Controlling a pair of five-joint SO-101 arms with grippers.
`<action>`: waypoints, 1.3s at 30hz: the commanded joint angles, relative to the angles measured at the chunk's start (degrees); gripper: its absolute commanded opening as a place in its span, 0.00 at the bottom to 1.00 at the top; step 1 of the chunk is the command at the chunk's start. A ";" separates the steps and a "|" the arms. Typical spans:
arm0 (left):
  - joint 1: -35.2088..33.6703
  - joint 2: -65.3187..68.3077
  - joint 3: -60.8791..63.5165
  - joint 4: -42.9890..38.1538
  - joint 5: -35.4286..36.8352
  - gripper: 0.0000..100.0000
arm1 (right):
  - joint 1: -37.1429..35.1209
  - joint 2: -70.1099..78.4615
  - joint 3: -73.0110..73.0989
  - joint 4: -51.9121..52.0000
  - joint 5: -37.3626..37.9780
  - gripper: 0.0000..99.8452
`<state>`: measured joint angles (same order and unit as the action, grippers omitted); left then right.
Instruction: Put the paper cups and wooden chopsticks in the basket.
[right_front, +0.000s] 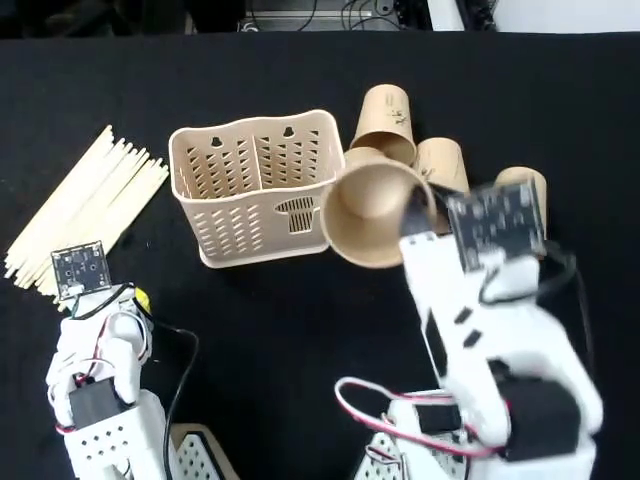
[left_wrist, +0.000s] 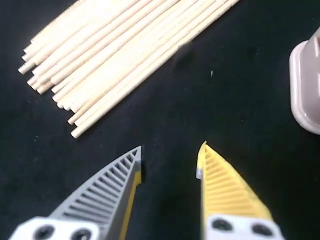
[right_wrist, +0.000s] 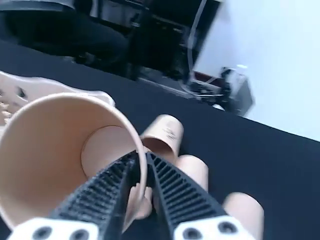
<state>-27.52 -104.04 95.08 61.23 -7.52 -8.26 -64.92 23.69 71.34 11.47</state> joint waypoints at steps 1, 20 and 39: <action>2.07 -0.44 -0.13 -1.05 -0.18 0.18 | -4.04 10.77 -12.18 -0.62 -1.14 0.01; 8.57 -0.44 1.36 -0.70 -0.18 0.18 | -12.84 45.49 -45.93 10.90 -1.14 0.01; 8.48 -0.44 1.63 -0.70 -0.18 0.18 | -8.97 59.30 -47.08 9.32 -0.79 0.24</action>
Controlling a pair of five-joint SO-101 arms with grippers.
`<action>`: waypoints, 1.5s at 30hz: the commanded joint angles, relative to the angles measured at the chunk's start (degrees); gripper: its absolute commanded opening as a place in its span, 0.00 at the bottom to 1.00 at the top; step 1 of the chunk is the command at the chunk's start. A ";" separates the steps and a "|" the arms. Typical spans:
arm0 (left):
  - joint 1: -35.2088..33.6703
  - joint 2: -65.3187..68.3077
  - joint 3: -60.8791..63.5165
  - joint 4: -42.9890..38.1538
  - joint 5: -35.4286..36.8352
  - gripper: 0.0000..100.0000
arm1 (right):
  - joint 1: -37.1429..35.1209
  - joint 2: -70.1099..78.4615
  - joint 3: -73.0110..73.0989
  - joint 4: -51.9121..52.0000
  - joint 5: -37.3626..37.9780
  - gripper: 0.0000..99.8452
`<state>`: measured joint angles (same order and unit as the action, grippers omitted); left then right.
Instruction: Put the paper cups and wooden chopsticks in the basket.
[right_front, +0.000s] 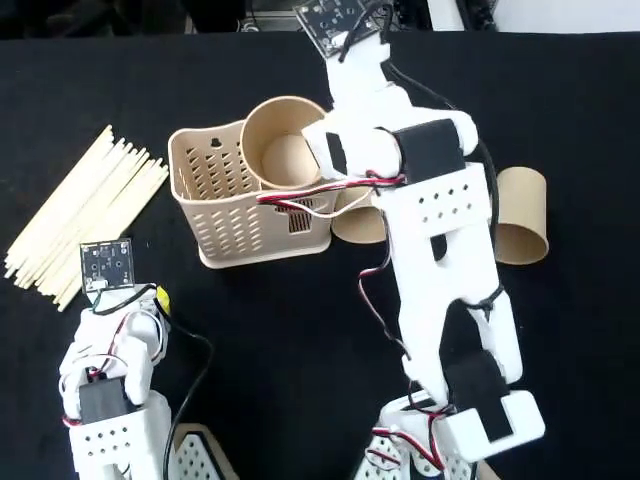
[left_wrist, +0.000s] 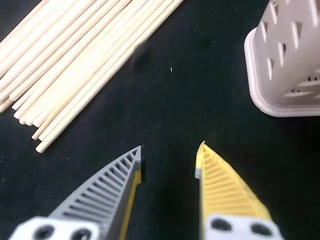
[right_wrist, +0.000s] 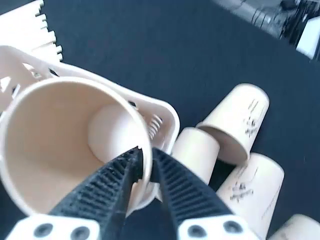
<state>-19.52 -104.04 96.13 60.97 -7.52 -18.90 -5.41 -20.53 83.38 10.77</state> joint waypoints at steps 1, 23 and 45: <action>0.48 -0.44 0.57 -0.44 -0.18 0.18 | 2.02 -0.22 -3.47 -3.43 0.18 0.30; -2.42 -0.44 0.13 -1.05 0.18 0.18 | 26.99 -9.98 13.49 4.57 47.38 0.31; -2.42 -0.44 0.13 -0.88 -0.18 0.18 | 14.42 -66.95 96.75 -34.99 39.30 0.27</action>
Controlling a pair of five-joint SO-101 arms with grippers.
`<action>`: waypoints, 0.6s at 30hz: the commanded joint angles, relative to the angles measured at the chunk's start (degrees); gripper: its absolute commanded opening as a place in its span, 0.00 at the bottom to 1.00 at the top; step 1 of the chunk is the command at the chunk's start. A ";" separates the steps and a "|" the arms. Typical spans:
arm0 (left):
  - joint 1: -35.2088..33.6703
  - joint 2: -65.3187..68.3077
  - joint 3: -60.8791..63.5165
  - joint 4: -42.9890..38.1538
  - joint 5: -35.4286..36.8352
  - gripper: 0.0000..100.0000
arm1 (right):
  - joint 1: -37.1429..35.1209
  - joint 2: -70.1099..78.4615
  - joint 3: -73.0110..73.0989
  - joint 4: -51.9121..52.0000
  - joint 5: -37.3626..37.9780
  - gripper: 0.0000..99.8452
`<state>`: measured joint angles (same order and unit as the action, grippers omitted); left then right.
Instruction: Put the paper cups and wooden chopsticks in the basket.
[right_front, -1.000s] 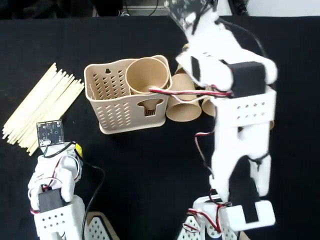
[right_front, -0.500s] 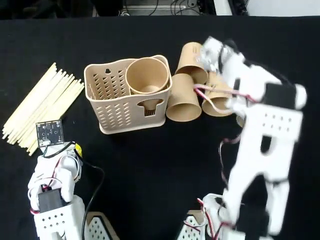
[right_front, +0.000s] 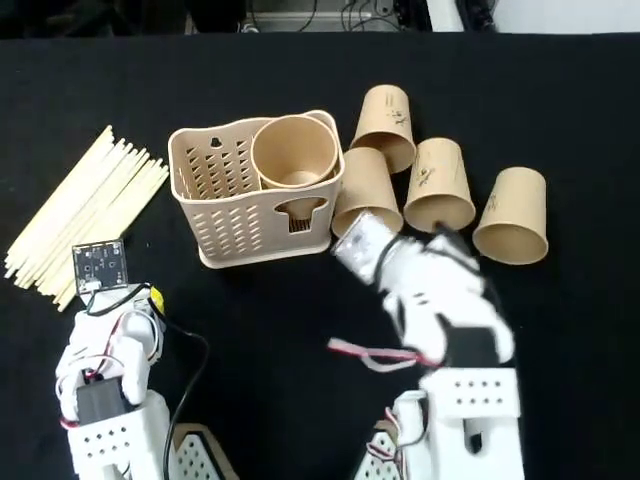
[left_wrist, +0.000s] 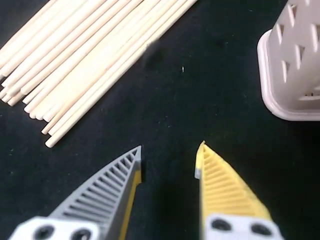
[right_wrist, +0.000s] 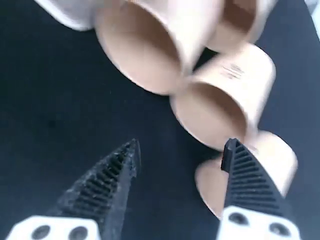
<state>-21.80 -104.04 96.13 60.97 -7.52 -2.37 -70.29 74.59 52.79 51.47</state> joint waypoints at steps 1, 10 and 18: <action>-0.13 -0.44 0.13 -0.88 -0.18 0.18 | -2.20 -1.54 1.98 -6.07 -1.41 0.27; -0.22 -0.44 0.31 -0.88 -0.18 0.18 | -4.04 9.63 5.14 -27.34 -5.27 0.27; -0.57 -0.44 0.31 -0.88 -0.18 0.18 | -3.87 28.09 2.86 -45.45 -4.84 0.27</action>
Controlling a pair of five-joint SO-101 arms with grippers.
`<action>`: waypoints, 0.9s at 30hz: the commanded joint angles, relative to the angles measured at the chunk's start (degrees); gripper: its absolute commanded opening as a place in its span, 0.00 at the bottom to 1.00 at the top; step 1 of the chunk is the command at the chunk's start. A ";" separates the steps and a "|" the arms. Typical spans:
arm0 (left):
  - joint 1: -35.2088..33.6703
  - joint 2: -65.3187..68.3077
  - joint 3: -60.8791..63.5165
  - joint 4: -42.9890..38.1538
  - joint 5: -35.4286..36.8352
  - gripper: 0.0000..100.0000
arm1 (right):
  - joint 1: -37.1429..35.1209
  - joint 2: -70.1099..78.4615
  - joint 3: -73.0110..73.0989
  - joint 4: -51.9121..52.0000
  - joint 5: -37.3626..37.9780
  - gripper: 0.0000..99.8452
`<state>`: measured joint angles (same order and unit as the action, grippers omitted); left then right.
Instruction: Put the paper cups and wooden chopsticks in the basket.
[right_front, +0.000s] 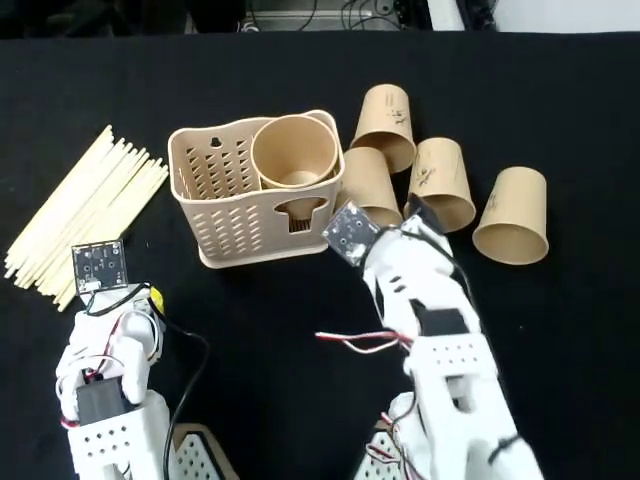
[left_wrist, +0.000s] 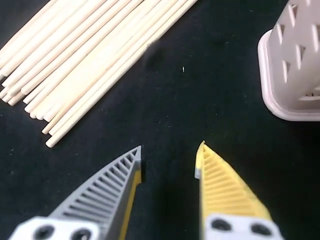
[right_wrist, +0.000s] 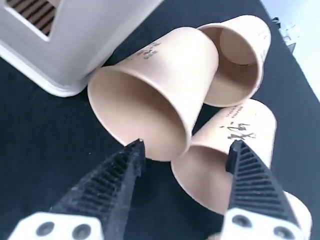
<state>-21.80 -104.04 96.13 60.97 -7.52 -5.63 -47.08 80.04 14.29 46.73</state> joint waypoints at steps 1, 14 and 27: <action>-0.57 -0.44 0.31 -0.88 -0.18 0.18 | -0.53 6.37 -2.42 -9.49 -0.09 0.27; -0.57 -0.44 0.48 -0.97 -0.18 0.18 | 2.99 13.58 2.51 -30.24 -0.62 0.01; -0.57 -0.44 0.40 -1.05 -0.18 0.18 | 2.64 -15.43 4.35 -5.36 -9.76 0.01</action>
<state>-21.80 -104.04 96.13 60.97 -7.52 -3.16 -53.23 87.96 -2.42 39.16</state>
